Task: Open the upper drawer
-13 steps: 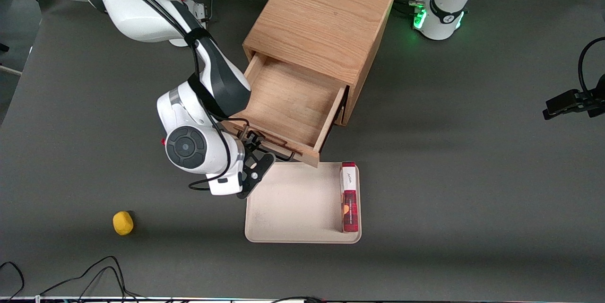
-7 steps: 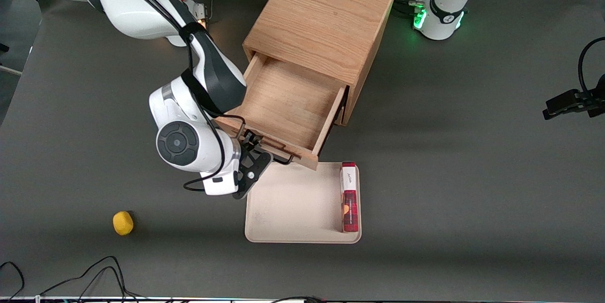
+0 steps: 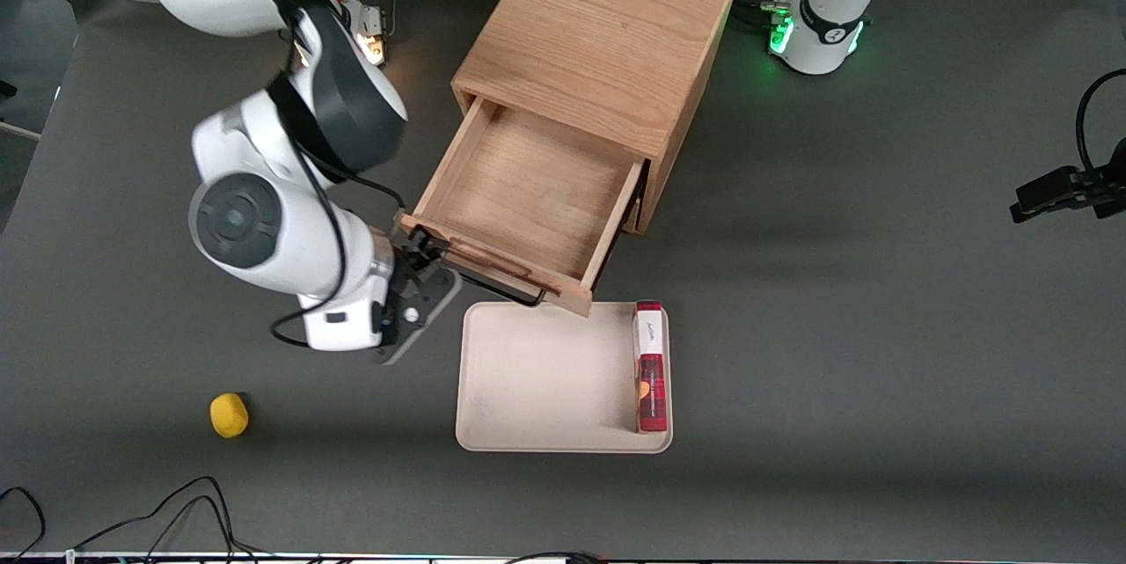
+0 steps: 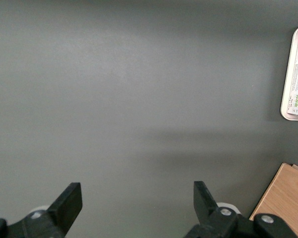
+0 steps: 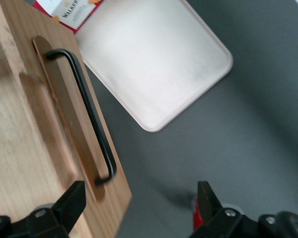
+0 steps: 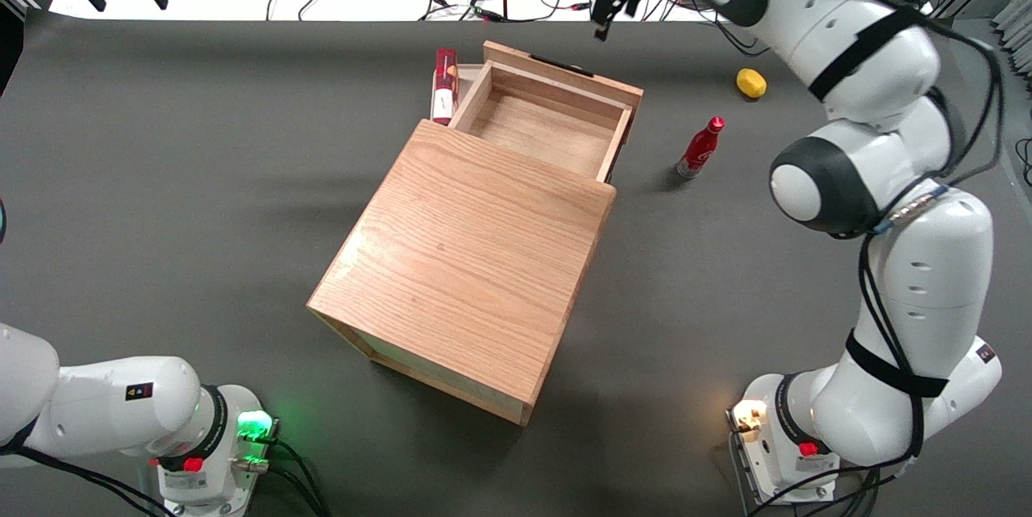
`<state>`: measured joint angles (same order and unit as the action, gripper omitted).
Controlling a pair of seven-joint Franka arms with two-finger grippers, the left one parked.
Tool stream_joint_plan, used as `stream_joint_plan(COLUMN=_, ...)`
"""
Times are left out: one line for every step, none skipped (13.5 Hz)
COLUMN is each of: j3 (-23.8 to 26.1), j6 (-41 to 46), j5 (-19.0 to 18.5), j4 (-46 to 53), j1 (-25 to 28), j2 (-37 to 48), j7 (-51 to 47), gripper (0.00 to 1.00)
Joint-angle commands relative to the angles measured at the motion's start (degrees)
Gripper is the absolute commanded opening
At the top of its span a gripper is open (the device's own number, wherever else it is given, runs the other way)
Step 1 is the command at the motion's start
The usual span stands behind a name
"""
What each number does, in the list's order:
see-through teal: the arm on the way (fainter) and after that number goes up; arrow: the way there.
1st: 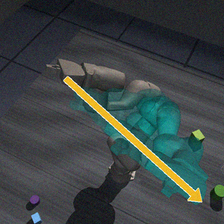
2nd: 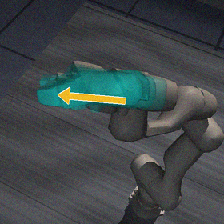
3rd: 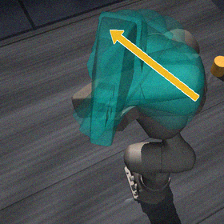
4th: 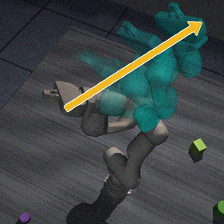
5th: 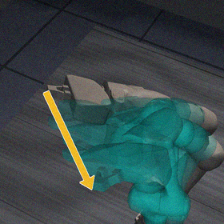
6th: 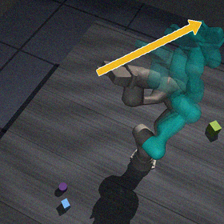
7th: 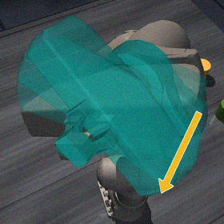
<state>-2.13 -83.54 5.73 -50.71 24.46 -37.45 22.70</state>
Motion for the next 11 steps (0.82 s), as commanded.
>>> stream_joint_plan(j3=-0.77, j6=2.94, j5=-2.48, j4=-5.34, j1=-0.81, j2=6.40, j7=-3.96, gripper=1.00)
stream_joint_plan(j3=-1.12, j6=2.95, j5=-3.43, j4=-8.68, j1=-1.08, j2=9.56, j7=-6.94, gripper=1.00)
stream_joint_plan(j3=-1.12, j6=2.95, j5=-3.70, j4=-12.10, j1=-2.39, j2=12.46, j7=-10.71, gripper=1.00)
stream_joint_plan(j3=-0.78, j6=2.77, j5=-3.79, j4=-15.01, j1=-4.92, j2=15.62, j7=-12.05, gripper=1.00)
stream_joint_plan(j3=-0.86, j6=2.51, j5=-3.97, j4=-18.26, j1=-6.34, j2=18.70, j7=-12.33, gripper=1.00)
stream_joint_plan(j3=-0.95, j6=1.64, j5=-4.75, j4=-21.77, j1=-6.88, j2=21.86, j7=-12.50, gripper=1.00)
stream_joint_plan(j3=-0.95, j6=0.32, j5=-6.33, j4=-25.63, j1=-7.93, j2=25.20, j7=-12.59, gripper=1.00)
stream_joint_plan(j3=-0.95, j6=-1.60, j5=-6.52, j4=-30.20, j1=-9.07, j2=29.06, j7=-12.68, gripper=1.00)
stream_joint_plan(j3=-0.86, j6=-3.28, j5=-6.52, j4=-34.59, j1=-10.30, j2=32.58, j7=-13.20, gripper=1.00)
stream_joint_plan(j3=-0.77, j6=-5.82, j5=-6.43, j4=-38.81, j1=-12.14, j2=36.01, j7=-13.47, gripper=1.00)
stream_joint_plan(j3=-0.69, j6=-7.41, j5=-6.00, j4=-42.07, j1=-13.72, j2=38.92, j7=-13.82, gripper=1.00)
